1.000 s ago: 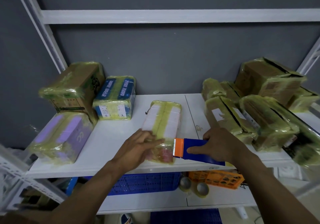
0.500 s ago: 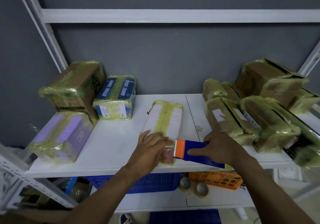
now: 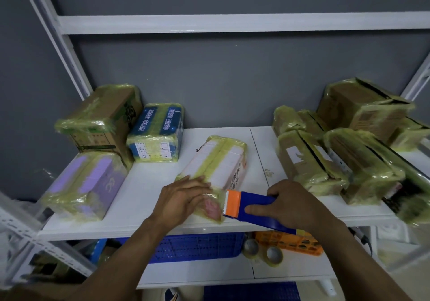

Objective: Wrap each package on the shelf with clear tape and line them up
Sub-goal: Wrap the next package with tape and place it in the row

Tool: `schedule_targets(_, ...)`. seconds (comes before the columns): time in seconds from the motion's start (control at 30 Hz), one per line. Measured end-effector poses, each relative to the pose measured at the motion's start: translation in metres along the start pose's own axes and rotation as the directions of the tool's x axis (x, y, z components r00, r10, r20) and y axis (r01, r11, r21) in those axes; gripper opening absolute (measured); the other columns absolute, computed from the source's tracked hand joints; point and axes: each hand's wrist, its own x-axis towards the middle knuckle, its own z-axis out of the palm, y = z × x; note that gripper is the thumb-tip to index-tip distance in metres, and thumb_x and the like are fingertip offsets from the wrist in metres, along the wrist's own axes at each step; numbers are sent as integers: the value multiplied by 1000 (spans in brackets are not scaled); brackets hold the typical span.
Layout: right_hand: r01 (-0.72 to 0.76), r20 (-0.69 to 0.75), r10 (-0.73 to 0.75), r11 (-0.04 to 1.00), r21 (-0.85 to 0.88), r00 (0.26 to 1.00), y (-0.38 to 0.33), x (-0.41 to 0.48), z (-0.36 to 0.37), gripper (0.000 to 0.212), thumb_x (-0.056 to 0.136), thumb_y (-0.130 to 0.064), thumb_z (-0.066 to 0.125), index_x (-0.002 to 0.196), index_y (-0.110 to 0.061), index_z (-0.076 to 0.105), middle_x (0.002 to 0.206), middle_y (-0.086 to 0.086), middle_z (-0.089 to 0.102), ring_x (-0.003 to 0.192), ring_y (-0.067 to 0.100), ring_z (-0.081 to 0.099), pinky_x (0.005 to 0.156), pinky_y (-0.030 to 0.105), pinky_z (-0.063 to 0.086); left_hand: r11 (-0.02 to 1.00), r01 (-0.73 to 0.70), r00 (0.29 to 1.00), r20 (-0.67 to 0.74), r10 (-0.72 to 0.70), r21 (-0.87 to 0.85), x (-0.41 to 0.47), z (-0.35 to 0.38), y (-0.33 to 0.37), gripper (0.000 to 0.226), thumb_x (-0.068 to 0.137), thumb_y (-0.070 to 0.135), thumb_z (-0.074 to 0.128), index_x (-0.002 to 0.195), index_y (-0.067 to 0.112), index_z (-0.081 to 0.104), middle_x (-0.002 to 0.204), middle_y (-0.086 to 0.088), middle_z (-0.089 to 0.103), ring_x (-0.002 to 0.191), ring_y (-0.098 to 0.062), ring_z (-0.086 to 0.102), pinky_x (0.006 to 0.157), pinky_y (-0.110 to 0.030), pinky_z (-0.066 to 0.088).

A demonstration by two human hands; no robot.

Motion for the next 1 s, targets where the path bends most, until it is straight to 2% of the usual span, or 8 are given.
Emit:
schedule_targets(0.13, -3, -9, 3, 1000, 0, 1000, 7, -5, -9, 67, 60, -86, 72, 69, -20, 67, 63, -23, 66, 60, -7, 65, 47, 12, 39, 1000, 2, 995, 102, 1, -24, -5, 0, -4, 22, 102, 31, 58, 118, 27, 73, 137, 21, 61, 139, 0, 44, 119, -37, 33)
schedule_targets(0.2, -16, -11, 16, 1000, -15, 1000, 9, -3, -7, 65, 61, -84, 74, 70, -20, 67, 61, -19, 67, 58, -6, 65, 47, 12, 38, 999, -7, 991, 131, 11, -31, -5, 5, -1, 24, 103, 31, 57, 123, 27, 69, 141, 19, 58, 142, -1, 41, 122, -38, 26)
schedule_targets(0.33, -49, -14, 49, 999, -16, 999, 14, 0, -1, 63, 60, -83, 76, 72, -22, 68, 63, -9, 68, 58, 3, 67, 50, 13, 40, 999, -49, 990, 135, 45, 20, -9, 9, 0, 41, 98, 19, 66, 136, 32, 62, 143, 17, 57, 143, -4, 40, 123, -41, 23)
schedule_targets(0.5, -75, -8, 75, 997, -21, 997, 14, 3, 5, 61, 62, -81, 77, 72, -22, 68, 63, -7, 66, 57, 5, 66, 49, 13, 39, 1000, -29, 998, 60, 28, 11, -5, 16, 7, 30, 92, 39, 73, 122, 36, 72, 132, 21, 64, 137, 0, 47, 119, -45, 31)
schedule_targets(0.77, -11, -20, 11, 999, 37, 1000, 12, -10, 0, 59, 66, -77, 78, 68, -19, 68, 63, -3, 67, 60, 8, 67, 56, 21, 48, 998, 48, 999, 14, -48, -31, -4, 14, 0, 27, 90, 39, 69, 116, 34, 75, 126, 22, 66, 130, 0, 53, 114, -43, 36)
schedule_targets(0.9, 22, -35, -18, 995, 95, 999, 12, -21, -4, 56, 67, -73, 80, 57, -21, 60, 53, -10, 62, 50, 3, 61, 54, 21, 41, 998, 41, 999, 0, -41, -37, -5, 14, -1, 26, 93, 43, 64, 116, 35, 75, 126, 24, 65, 130, 2, 53, 116, -43, 35)
schedule_targets(1.0, 3, -37, 1, 994, 105, 999, 17, -26, -9, 57, 66, -73, 80, 57, -20, 61, 50, -7, 59, 50, 6, 59, 55, 22, 41, 997, 39, 999, -16, -40, -68, -7, 16, -3, 29, 94, 47, 61, 116, 35, 75, 126, 24, 65, 130, 2, 53, 118, -47, 33)
